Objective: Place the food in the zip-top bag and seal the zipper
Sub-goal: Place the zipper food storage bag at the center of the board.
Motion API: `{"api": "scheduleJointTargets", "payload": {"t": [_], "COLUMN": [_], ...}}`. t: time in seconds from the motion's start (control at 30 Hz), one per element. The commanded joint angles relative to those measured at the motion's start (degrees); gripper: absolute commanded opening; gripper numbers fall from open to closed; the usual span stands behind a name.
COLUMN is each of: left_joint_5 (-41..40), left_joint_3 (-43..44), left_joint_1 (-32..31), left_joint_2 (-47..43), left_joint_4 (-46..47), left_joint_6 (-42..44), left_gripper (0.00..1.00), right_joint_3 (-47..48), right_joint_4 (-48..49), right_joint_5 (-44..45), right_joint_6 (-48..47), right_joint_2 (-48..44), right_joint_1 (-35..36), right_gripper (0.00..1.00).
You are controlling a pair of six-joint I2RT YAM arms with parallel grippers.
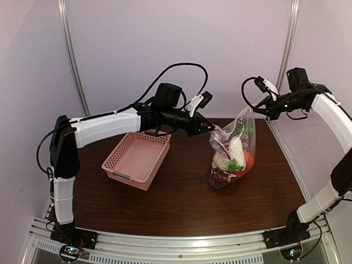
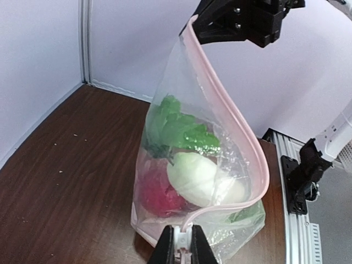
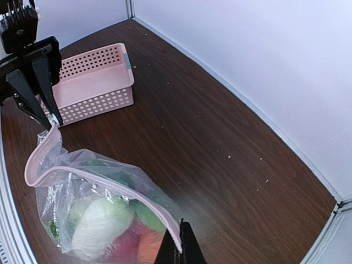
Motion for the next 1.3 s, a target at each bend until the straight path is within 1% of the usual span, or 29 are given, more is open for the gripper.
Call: {"api": "scheduleJointTargets", "payload": {"t": [0.0,0.07,0.17,0.23,0.3,0.33,0.37,0.43,0.47,0.5,0.53,0.57,0.6,0.67,0.73,0.87,1.0,1.1,1.17,1.2,1.23,1.27], "left_joint_5": [-4.48,-5.07,-4.58,-3.03,-0.36,1.44,3.63,8.89,10.55,10.80,10.22,8.82,7.55,4.03,-0.42,-8.68,-17.79,-25.38,-32.94,-37.84,-43.02,-47.31], "left_joint_3": [7.34,7.30,8.92,9.00,6.70,4.81,2.85,-1.90,-4.72,-8.44,-12.02,-15.57,-18.47,-21.98,-22.66,-21.37,-19.85,-20.36,-21.34,-22.19,-23.57,-25.62], "left_joint_1": [4.16,5.32,5.81,5.82,5.81,5.81,5.75,5.32,4.73,4.04,3.26,2.74,2.51,2.56,2.60,3.25,4.56,5.39,5.72,5.72,5.94,6.09], "left_joint_2": [2.54,2.57,2.74,2.62,2.36,2.24,2.07,1.69,0.85,-0.43,-2.15,-4.33,-6.42,-10.65,-14.20,-19.56,-24.40,-28.01,-30.28,-31.48,-33.07,-34.95], "left_joint_4": [4.63,9.20,10.43,9.51,9.00,8.90,8.55,6.39,4.85,3.88,3.62,3.59,3.96,3.72,1.04,-3.98,-8.00,-9.83,-10.18,-10.01,-9.03,-7.33], "left_joint_6": [-2.62,-3.78,-3.38,-2.64,-2.32,-2.34,-2.88,-2.76,-1.82,-0.55,0.98,1.90,2.21,2.64,4.28,5.57,6.72,7.43,7.71,7.76,7.06,5.99], "left_gripper": [0.00,0.00,0.00,0.00,0.00,0.02,0.07,0.22,0.32,0.45,0.66,0.93,0.97,0.98,0.98,0.98,0.98,0.98,0.98,0.98,0.98,0.98], "right_joint_3": [10.49,12.93,11.76,6.52,-1.39,-5.59,-9.93,-18.74,-23.14,-26.26,-27.92,-28.43,-27.93,-26.28,-23.90,-18.81,-20.01,-20.78,-20.00,-19.43,-18.59,-17.91], "right_joint_4": [4.50,6.37,10.30,14.28,18.00,18.86,19.25,18.20,16.60,13.39,9.49,5.73,3.10,-0.56,-2.01,0.26,13.98,22.30,25.46,26.41,27.40,28.04], "right_joint_5": [2.83,3.56,4.09,3.67,2.62,1.87,1.10,0.39,1.06,2.05,3.34,4.30,4.90,5.48,3.79,-2.17,-2.83,1.54,4.99,6.66,8.84,10.55], "right_joint_6": [2.78,3.70,4.07,4.07,2.93,1.47,-0.24,-5.18,-8.22,-12.42,-15.79,-17.34,-17.82,-17.86,-17.00,-9.26,5.08,14.14,17.98,19.68,21.52,23.32], "right_joint_2": [4.64,6.00,5.01,2.11,-1.99,-4.42,-6.69,-12.02,-14.63,-16.61,-17.51,-17.90,-18.12,-18.92,-19.83,-18.07,-16.29,-15.00,-14.45,-14.24,-14.10,-13.76], "right_joint_1": [0.25,-0.45,-0.80,-0.80,-0.76,-0.64,-0.56,0.37,1.32,2.30,3.17,3.48,3.44,3.10,2.73,1.71,1.49,1.35,1.30,1.28,1.27,1.31], "right_gripper": [0.00,0.00,0.00,0.00,0.00,0.00,0.00,0.00,0.05,0.15,0.28,0.40,0.45,0.49,0.51,0.53,0.55,0.56,0.59,0.67,0.91,0.98]}}
